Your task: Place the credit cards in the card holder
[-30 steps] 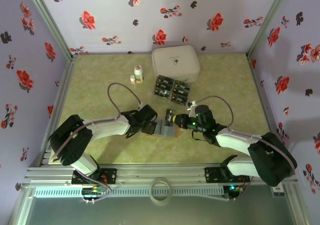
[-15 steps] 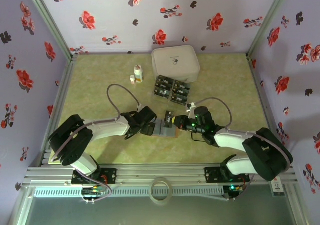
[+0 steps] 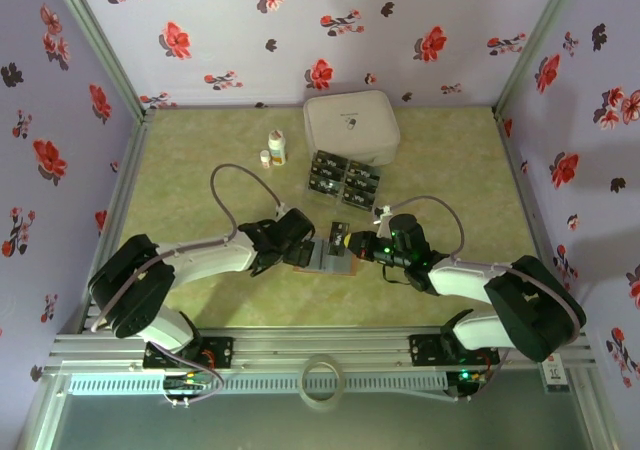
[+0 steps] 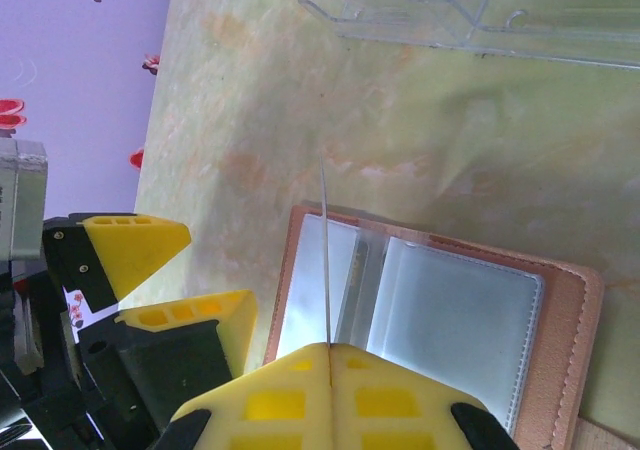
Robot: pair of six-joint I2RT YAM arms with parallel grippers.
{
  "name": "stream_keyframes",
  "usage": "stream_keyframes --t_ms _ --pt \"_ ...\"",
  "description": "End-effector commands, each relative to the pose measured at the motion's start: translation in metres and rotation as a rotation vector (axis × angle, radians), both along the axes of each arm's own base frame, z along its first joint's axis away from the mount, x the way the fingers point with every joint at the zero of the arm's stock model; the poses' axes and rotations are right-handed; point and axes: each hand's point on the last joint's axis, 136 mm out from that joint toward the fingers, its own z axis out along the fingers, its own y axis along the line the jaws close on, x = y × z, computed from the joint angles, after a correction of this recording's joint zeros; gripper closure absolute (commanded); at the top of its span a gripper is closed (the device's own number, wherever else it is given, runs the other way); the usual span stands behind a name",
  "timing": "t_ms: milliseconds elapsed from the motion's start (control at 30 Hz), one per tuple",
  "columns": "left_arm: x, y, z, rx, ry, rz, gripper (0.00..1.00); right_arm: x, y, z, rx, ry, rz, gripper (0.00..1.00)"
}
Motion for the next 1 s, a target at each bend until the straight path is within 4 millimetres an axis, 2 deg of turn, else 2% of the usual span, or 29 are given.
stream_keyframes --t_ms 0,400,967 --pt "0.003 -0.003 -0.002 0.030 -0.011 -0.008 0.00 -0.001 0.004 0.003 0.021 -0.004 0.008 1.00" --pt "-0.005 0.008 -0.028 0.064 0.028 0.017 0.00 -0.002 0.008 -0.001 0.035 0.006 0.025 1.00" --pt "-0.010 0.018 -0.030 0.067 0.031 0.045 0.00 -0.004 0.019 -0.010 0.052 0.014 0.042 1.00"
